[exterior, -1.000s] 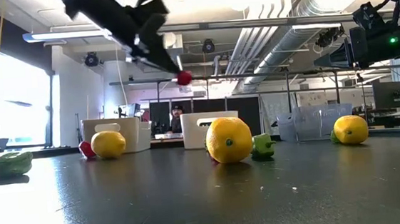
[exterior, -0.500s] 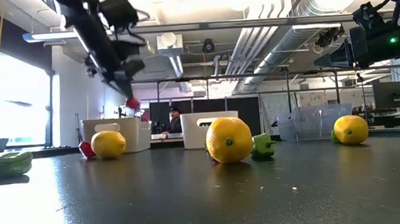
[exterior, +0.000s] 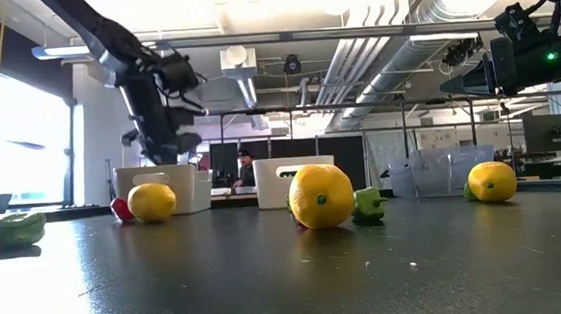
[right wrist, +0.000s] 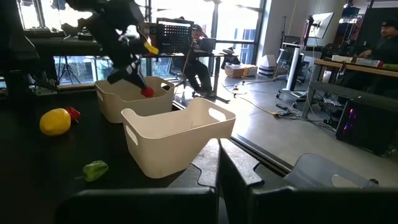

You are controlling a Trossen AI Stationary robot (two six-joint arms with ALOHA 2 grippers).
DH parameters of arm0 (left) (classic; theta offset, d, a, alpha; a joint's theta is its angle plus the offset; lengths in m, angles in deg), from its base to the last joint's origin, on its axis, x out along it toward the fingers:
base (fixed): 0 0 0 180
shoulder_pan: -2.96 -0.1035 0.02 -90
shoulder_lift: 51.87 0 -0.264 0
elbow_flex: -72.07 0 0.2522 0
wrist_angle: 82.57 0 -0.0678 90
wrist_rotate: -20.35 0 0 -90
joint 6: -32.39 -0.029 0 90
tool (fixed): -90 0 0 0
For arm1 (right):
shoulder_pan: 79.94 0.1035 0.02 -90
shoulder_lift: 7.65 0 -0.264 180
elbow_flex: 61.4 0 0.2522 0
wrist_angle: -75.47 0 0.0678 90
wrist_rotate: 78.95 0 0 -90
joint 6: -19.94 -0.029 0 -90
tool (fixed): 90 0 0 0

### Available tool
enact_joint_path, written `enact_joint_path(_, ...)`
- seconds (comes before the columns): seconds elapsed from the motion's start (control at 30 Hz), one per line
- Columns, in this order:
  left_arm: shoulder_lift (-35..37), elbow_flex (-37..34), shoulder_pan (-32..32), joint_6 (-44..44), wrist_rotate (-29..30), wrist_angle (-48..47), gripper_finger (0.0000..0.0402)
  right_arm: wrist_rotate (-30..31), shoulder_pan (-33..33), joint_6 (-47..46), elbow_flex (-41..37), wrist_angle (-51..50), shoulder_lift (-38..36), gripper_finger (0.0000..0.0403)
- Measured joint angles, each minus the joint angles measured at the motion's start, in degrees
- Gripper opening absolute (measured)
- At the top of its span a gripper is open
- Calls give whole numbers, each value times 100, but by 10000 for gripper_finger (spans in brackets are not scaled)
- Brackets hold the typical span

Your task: Sort produce into baskets

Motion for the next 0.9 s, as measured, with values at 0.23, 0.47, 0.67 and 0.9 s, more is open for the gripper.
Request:
enact_joint_path(0.23,-331,0,-40,23,-127,6,0,1,0,0,-1,0,0,0)
enact_joint_path(0.47,-335,0,-40,-11,-104,52,22,0,0,-1,0,0,0,0)
enact_joint_path(0.67,-329,0,-23,-66,-109,48,71,-1,0,0,1,0,0,0)
enact_joint_path(0.9,-19,0,22,-114,-48,48,107,-1,-2,0,1,0,0,0)
